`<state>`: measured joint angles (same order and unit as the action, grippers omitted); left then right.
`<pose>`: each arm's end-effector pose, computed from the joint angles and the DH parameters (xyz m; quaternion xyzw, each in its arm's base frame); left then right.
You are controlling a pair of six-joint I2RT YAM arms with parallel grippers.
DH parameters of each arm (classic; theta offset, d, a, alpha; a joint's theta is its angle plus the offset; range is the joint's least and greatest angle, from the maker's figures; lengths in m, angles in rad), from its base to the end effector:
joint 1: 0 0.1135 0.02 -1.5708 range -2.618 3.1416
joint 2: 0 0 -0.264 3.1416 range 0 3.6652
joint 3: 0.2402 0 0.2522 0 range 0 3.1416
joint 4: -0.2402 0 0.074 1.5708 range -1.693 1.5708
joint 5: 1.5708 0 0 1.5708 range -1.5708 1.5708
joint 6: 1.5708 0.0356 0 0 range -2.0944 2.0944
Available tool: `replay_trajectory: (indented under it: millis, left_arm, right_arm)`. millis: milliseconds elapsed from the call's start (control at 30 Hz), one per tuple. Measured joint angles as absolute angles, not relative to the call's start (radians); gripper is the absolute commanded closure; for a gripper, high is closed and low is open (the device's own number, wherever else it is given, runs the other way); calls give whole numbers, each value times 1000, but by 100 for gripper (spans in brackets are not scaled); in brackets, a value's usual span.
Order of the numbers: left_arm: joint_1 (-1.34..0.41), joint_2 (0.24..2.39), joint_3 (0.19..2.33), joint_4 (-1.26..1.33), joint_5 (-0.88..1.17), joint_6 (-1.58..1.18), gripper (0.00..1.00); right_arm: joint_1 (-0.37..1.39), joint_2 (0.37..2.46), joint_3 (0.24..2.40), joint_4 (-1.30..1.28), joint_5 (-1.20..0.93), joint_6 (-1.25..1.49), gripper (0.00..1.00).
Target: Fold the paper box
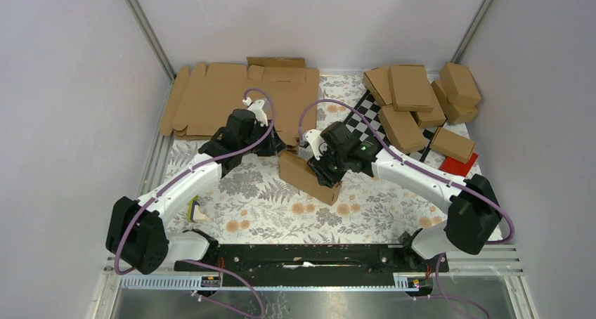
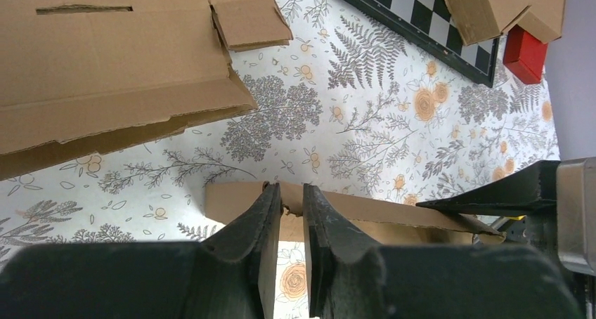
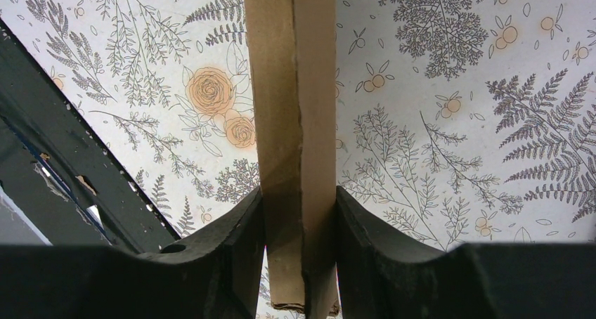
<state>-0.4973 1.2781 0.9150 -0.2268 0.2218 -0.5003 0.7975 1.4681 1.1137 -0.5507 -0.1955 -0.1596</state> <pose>0.2463 -0.1426 0.2749 0.0508 0.8768 -0.3097 0.3644 0.2121 0.2272 0.2617 -0.4614 0.8203 0.1895 0.2799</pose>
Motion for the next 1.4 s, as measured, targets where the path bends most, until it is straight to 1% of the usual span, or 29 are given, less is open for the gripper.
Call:
replay_trajectory:
  millis: [300,433,533,633,733,967,1067,1133,1200,1400]
  left_arm:
    - [-516,1277,913,-247,178,-498,83]
    - [-524,1272,905,-249,158,-498,83]
    - [-528,1270,900,-247,149,-498,83]
    - [-530,1267,892,-247,145,-499,82]
    - [-530,1264,889,-249,141,-499,81]
    - [-532,1262,881,-247,134,-505,81]
    - [-532,1259,878,-246,133,-506,80]
    - [-533,1256,875,-245,131,-506,80]
    - [-534,1256,875,-244,128,-506,80]
    - [-539,1256,872,-238,118,-515,80]
  right_arm:
    - [797,1472,1119,-557,-196,-160,56]
    - [797,1477,1126,-570,-196,-156,44]
    - [797,1480,1126,-594,-195,-149,32]
    - [797,1480,1127,-605,-194,-139,23]
    - [797,1480,1132,-609,-185,-126,19]
    - [797,1449,1143,-617,-133,-70,15]
    - [797,1415,1143,-620,-118,-42,11]
    - [797,1383,1142,-622,-112,-17,11]
    - [797,1343,1141,-623,-97,12,13]
    - [797,1218,1126,-644,-52,116,27]
